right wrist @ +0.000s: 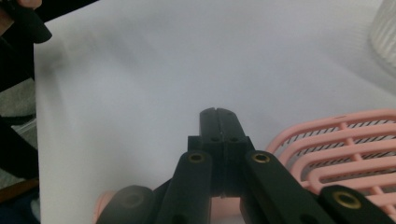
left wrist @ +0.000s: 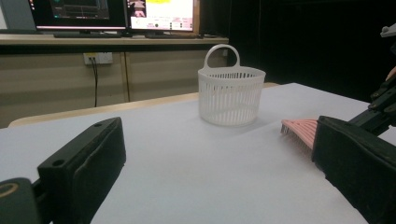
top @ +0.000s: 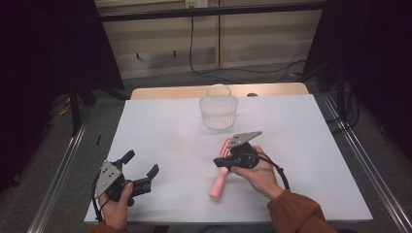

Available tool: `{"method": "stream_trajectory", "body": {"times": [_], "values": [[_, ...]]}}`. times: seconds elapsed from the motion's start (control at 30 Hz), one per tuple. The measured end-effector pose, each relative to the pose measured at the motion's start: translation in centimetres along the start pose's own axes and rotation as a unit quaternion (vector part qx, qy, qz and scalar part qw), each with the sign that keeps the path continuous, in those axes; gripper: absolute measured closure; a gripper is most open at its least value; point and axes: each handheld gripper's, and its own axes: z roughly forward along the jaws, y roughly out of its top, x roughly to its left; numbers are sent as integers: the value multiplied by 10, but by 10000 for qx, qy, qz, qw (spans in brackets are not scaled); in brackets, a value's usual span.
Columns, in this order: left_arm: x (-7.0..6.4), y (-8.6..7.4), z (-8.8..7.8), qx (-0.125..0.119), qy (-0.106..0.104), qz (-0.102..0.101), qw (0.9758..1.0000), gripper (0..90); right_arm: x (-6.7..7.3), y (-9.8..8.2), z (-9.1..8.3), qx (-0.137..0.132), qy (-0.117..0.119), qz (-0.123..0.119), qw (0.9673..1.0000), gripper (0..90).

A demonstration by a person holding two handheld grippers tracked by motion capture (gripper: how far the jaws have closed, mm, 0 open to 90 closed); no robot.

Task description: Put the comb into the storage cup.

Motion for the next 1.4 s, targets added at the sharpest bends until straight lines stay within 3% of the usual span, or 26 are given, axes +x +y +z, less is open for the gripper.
{"method": "stream_trajectory", "body": {"times": [0.2,0.57,1.03,1.4], "values": [[-1,0,0,-13,-9,-1,10000,31,3,4,7,381,129,-49,9992,900],[-1,0,1,11,-28,14,10000,31,7,-1,22,845,284,-1,9960,900],[0,-1,1,50,-35,26,10000,31,16,0,33,1181,350,-80,9924,900],[0,-1,1,39,-19,48,10000,31,16,-4,42,1387,377,-63,9896,900]]}}
